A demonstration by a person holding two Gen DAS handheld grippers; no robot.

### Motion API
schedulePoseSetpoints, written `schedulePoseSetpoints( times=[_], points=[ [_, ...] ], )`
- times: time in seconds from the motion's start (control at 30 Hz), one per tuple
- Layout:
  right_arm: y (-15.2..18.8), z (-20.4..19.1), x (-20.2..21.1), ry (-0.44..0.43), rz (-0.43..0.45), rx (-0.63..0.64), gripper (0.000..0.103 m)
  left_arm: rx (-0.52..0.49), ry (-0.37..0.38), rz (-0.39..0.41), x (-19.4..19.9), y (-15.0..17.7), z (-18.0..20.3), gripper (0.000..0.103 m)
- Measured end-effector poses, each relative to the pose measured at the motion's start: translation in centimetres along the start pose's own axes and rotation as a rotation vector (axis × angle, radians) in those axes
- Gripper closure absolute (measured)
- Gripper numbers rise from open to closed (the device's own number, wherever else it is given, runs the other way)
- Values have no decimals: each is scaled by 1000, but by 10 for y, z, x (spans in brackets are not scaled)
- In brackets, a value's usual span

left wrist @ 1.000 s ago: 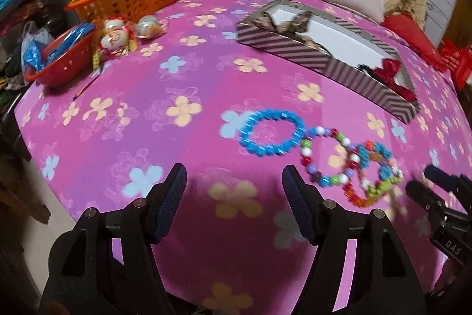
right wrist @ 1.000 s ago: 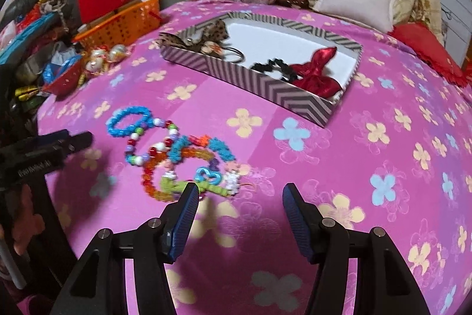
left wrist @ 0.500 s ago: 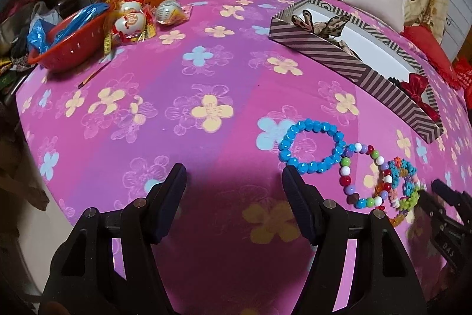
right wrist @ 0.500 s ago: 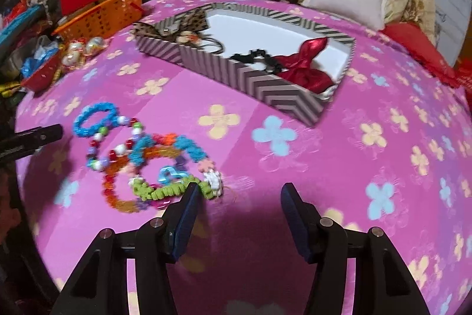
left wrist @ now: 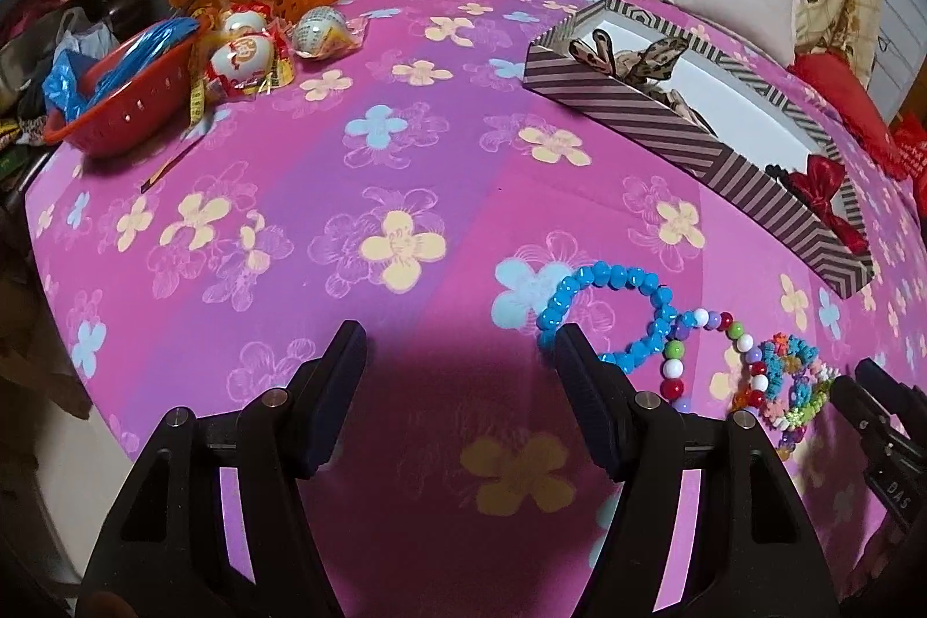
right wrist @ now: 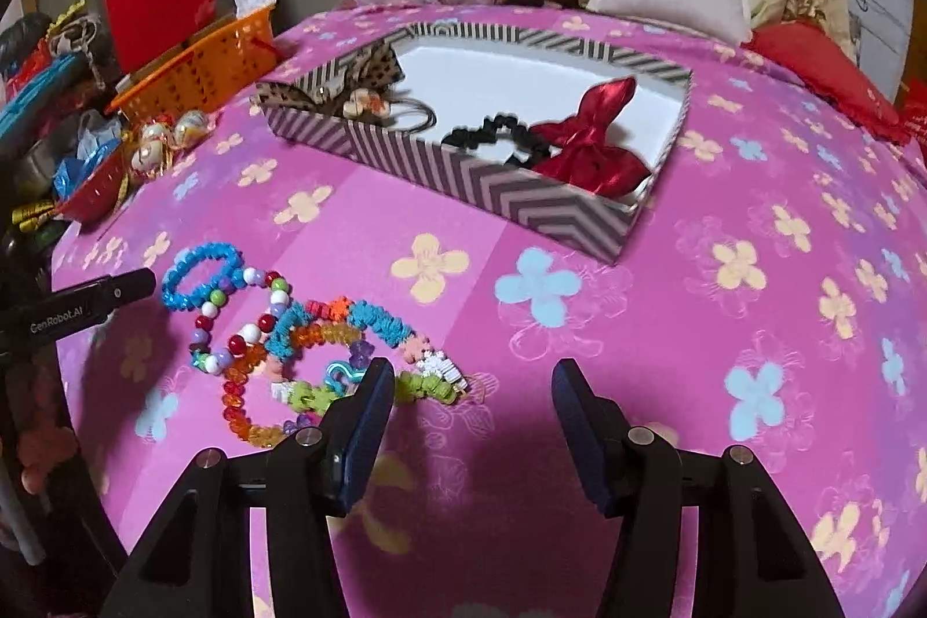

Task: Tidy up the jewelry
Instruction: 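Lower both open tools toward the beaded bracelets on the bedspread, then grasp the blue bead bracelet with the left tool while the right tool grasps the green beaded bracelet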

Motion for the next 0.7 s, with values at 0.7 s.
schedulePoseSetpoints(
  times=[0.7],
  points=[
    [-5,19,0,-24,-6,-18,53,-90,-38,-29,-31,-14,18,35]
  ],
)
Point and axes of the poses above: each gripper's, at about its wrist camera, not at the fingertips, and x roughly against the way its jaws point, z to its right, y to its underside, the point moved 5 cm from there along -x, roughly the way its jaws point, and after that the axes turned 12 degrees about y, right-handed, at the moved point
